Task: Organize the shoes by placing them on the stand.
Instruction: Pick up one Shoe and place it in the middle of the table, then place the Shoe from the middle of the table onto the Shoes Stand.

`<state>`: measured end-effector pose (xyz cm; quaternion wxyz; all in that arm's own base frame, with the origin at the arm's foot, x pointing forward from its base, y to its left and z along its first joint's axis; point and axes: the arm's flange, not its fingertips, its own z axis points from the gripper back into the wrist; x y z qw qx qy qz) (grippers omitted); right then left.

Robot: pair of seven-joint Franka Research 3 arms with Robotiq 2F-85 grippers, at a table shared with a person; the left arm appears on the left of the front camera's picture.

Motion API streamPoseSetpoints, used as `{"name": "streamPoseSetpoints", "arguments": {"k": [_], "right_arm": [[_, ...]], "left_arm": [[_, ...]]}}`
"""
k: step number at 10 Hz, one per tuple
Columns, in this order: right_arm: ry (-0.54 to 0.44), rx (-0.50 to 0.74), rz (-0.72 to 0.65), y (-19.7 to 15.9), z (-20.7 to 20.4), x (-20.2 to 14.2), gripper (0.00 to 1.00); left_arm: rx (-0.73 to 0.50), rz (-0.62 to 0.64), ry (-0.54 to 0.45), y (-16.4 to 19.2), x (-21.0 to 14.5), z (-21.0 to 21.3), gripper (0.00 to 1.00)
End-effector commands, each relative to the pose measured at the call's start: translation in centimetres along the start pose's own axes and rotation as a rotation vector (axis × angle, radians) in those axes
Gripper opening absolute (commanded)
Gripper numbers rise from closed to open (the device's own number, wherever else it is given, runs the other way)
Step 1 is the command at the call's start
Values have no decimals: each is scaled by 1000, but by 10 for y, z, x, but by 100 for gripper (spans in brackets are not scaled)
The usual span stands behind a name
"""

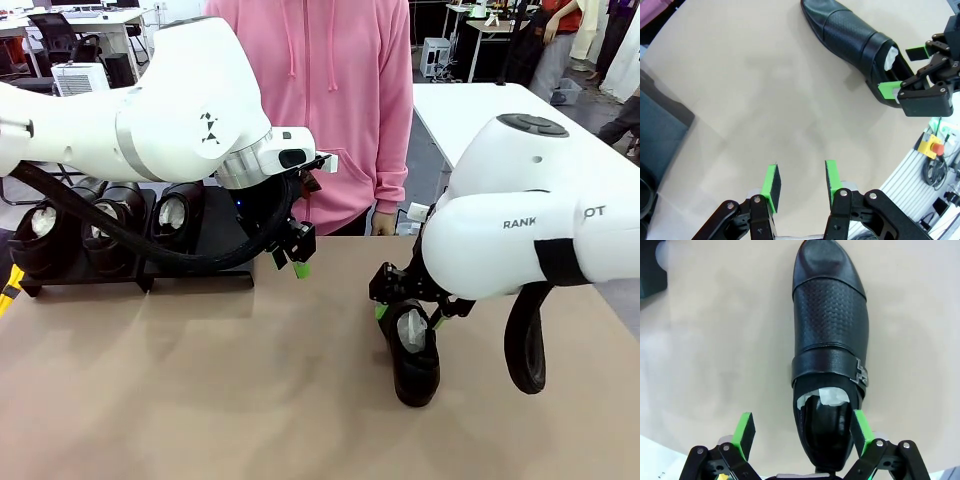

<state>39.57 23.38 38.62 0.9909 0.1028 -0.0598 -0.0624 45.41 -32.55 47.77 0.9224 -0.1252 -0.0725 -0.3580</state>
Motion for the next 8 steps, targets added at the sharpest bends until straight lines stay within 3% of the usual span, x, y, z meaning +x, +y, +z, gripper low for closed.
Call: {"name": "streamPoseSetpoints", "arguments": {"k": [1, 8], "right_arm": [[-32, -16, -4, 2, -3, 1, 100], [-7, -5, 7, 0, -2, 1, 100]], "left_arm": [[1, -10, -3, 2, -5, 2, 50], [0, 0, 0, 0, 0, 0, 50]]}}
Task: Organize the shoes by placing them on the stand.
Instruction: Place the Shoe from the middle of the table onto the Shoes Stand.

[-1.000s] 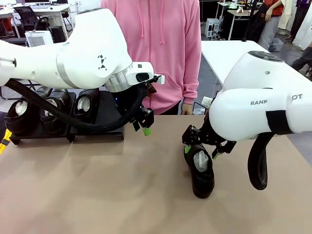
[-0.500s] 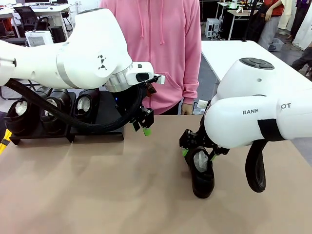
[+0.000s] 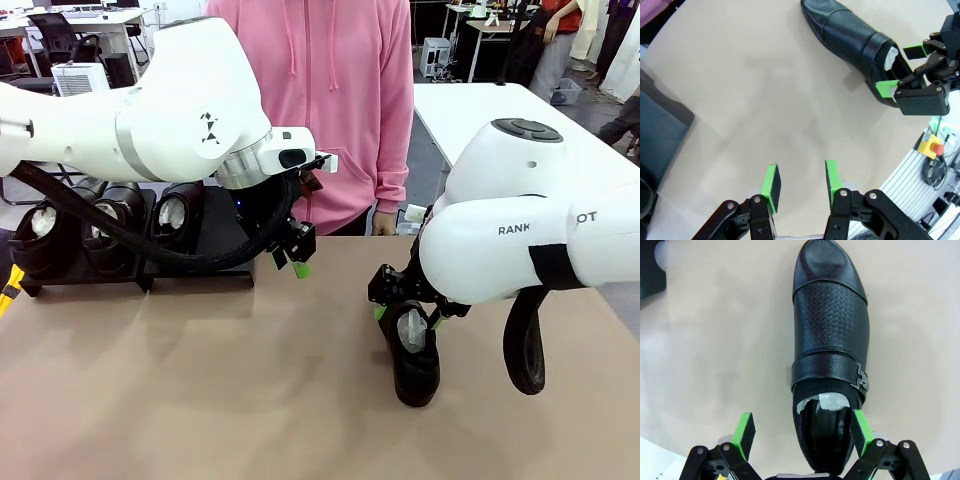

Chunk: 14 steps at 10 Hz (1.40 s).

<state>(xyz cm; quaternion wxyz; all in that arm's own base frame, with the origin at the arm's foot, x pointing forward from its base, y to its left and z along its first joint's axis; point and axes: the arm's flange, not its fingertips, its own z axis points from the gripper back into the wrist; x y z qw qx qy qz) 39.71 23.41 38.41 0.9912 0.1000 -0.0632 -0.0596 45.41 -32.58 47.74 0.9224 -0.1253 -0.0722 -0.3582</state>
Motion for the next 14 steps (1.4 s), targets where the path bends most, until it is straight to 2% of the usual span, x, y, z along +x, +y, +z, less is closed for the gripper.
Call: {"name": "streamPoseSetpoints", "arguments": {"k": [1, 3, 5, 7, 9, 11, 12, 14], "right_arm": [[-41, 11, -16, -20, 26, -6, 100], [-180, -30, -175, -71, 71, 2, 100], [-238, -46, -340, -118, 90, 22, 100], [-227, -94, -486, -158, 83, 43, 100], [-213, -126, -579, -185, 71, 52, 100], [-177, -102, -626, -204, 62, 52, 100], [-189, -107, -564, -204, 69, 47, 100], [-189, -107, -564, -204, 69, 47, 100]], "left_arm": [[34, 22, 80, -12, 9, -16, 50], [59, 98, 56, -48, 18, -40, 50], [148, 352, -29, -85, 19, -62, 50], [156, 409, -47, -132, 31, -80, 50], [158, 430, -10, -160, 50, -97, 50], [198, 468, 17, -173, 56, -103, 87], [185, 470, -7, -175, 54, -103, 97], [168, 502, 13, -175, 55, -113, 97]]}}
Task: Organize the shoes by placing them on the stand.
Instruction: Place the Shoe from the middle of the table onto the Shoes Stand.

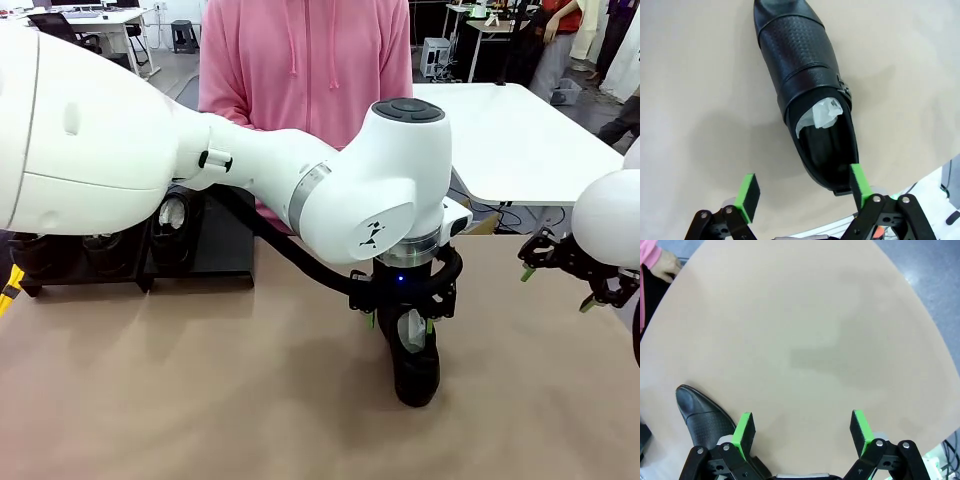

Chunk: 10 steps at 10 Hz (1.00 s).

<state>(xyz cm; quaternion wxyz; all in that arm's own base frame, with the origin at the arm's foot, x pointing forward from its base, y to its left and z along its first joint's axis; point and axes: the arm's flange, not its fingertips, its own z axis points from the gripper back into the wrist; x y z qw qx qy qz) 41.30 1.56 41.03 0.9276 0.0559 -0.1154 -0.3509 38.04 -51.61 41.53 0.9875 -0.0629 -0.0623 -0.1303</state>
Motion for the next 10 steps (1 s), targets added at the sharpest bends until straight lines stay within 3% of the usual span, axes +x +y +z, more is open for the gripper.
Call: {"name": "streamPoseSetpoints", "arguments": {"k": [1, 10], "right_arm": [[-12, 4, 13, 1, 5, 0, 100], [-12, 4, 13, 1, 5, 0, 100]], "left_arm": [[15, 56, 9, 1, 3, -8, 97], [-4, 130, 79, 24, 22, -58, 97]]}}
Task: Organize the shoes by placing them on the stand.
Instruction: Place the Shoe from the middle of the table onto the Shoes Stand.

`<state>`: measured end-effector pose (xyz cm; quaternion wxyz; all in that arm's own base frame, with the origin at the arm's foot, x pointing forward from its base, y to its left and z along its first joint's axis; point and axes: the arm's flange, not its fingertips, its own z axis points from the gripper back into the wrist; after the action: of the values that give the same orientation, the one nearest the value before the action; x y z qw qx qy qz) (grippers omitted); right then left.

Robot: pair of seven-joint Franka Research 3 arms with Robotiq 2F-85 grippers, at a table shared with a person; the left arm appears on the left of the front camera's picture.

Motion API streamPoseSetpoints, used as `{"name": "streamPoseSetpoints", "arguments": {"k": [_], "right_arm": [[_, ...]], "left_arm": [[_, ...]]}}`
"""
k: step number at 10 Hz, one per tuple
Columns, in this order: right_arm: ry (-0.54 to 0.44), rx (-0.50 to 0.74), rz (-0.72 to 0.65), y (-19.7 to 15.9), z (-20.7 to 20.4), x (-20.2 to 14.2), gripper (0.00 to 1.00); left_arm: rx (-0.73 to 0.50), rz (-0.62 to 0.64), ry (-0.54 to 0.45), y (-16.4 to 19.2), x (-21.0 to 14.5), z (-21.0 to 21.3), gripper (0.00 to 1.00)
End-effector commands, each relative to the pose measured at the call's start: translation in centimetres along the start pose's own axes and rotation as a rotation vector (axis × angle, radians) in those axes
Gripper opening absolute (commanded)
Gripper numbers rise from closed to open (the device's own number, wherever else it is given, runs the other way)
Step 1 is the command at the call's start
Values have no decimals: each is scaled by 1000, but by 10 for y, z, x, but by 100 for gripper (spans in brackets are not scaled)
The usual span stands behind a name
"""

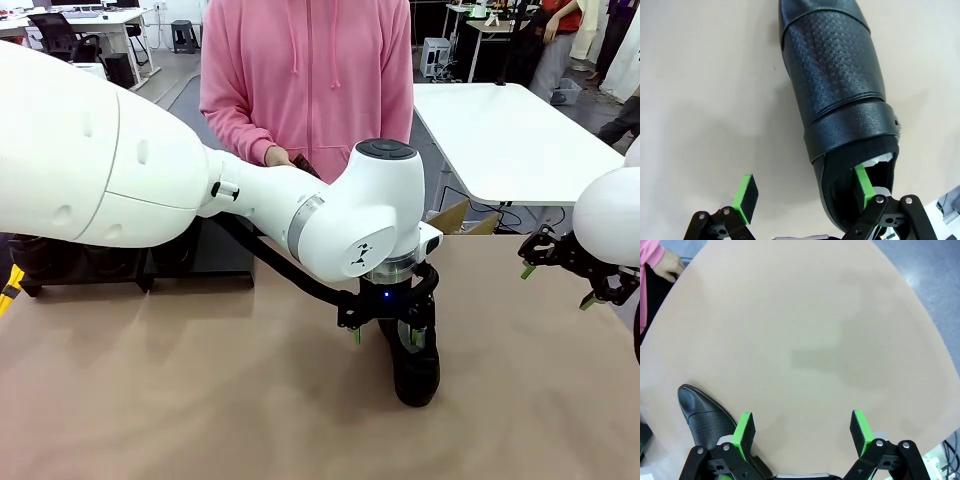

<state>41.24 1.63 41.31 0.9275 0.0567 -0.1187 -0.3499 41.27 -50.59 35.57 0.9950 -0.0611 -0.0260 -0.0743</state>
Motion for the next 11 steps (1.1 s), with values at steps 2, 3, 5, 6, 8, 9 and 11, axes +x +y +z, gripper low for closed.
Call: {"name": "streamPoseSetpoints", "arguments": {"k": [2, 3, 5, 6, 8, 9, 11], "right_arm": [[-6, 0, 11, 0, 2, 0, 100], [-6, 0, 11, 0, 2, 0, 100], [-6, 0, 11, 0, 2, 0, 100], [-6, 0, 11, 0, 2, 0, 100], [-6, 0, 11, 0, 2, 0, 100], [-6, 0, 11, 0, 2, 0, 100], [-6, 0, 11, 0, 2, 0, 100]], "left_arm": [[-2, -7, 30, -2, 3, -3, 72], [2, -9, 25, -3, 3, -2, 52], [-13, -23, 39, -5, 5, -7, 13], [-19, -36, 56, -8, 7, -11, 0], [-28, -49, 64, -9, 9, -15, 0], [-34, -52, 71, -10, 8, -15, 0], [-40, -58, 56, -12, 5, -10, 0]]}}
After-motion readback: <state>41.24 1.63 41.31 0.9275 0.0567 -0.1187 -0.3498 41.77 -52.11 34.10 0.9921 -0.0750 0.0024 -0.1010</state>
